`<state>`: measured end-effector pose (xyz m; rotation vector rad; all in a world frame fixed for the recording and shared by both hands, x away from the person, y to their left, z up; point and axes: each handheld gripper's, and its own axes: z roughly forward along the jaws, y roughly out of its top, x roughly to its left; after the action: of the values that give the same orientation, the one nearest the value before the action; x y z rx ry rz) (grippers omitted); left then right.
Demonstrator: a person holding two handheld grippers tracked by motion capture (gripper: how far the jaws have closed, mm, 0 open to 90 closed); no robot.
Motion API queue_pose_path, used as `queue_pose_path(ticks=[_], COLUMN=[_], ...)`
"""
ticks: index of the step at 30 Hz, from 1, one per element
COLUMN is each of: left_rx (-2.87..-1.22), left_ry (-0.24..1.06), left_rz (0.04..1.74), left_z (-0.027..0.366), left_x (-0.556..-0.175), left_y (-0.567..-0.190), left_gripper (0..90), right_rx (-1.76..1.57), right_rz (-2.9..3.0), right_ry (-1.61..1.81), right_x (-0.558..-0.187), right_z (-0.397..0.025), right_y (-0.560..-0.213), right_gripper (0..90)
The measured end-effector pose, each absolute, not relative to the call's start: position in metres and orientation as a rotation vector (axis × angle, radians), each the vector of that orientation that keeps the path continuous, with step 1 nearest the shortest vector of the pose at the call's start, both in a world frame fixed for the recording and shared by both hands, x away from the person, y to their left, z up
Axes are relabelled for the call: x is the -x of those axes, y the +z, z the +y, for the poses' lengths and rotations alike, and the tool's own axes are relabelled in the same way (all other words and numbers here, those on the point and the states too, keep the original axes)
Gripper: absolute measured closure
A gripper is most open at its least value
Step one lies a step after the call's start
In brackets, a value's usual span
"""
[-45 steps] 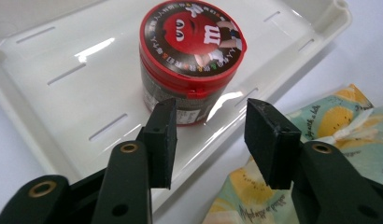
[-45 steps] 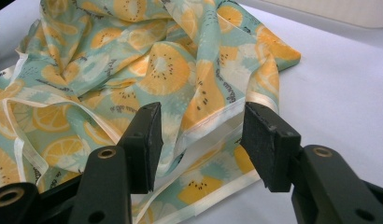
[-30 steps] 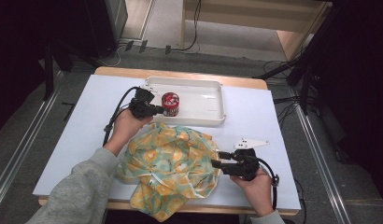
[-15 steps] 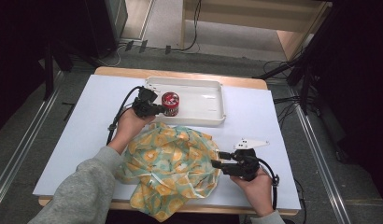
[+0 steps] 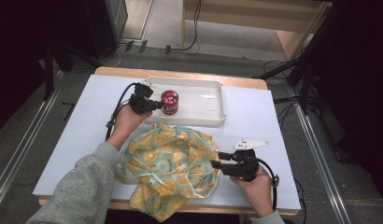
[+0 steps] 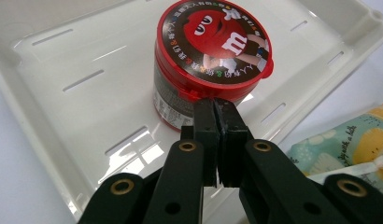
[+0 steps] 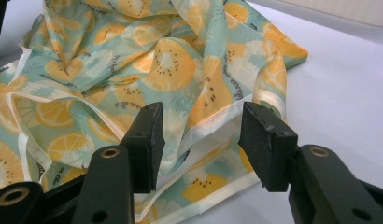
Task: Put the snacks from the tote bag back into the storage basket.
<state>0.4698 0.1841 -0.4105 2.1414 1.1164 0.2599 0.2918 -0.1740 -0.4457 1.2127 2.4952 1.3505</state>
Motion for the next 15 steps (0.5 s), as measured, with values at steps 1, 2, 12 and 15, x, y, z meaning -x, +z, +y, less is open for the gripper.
queue_pose_path(ticks=[1,2,12,15], left_rx=[-2.147,-2.145,-2.137,-2.140], left_ry=[0.263,0.264,0.249,0.245], left_rz=[1.115,1.117,1.107,1.075], left_z=[0.184,0.185,0.188,0.181], left_x=[-0.471,-0.472,-0.469,-0.464], left_y=[-0.410,-0.410,-0.405,-0.399], left_gripper=[89.7,89.7,89.7,89.9], right_rx=[-1.218,-1.220,-1.222,-1.218], right_rz=[2.494,2.494,2.491,2.492], right_ry=[1.351,1.351,1.352,1.349], right_x=[-0.292,-0.292,-0.292,-0.292], right_z=[-0.174,-0.174,-0.175,-0.174], right_y=[-0.446,-0.446,-0.446,-0.446], right_gripper=[51.2,51.2,51.3,51.3])
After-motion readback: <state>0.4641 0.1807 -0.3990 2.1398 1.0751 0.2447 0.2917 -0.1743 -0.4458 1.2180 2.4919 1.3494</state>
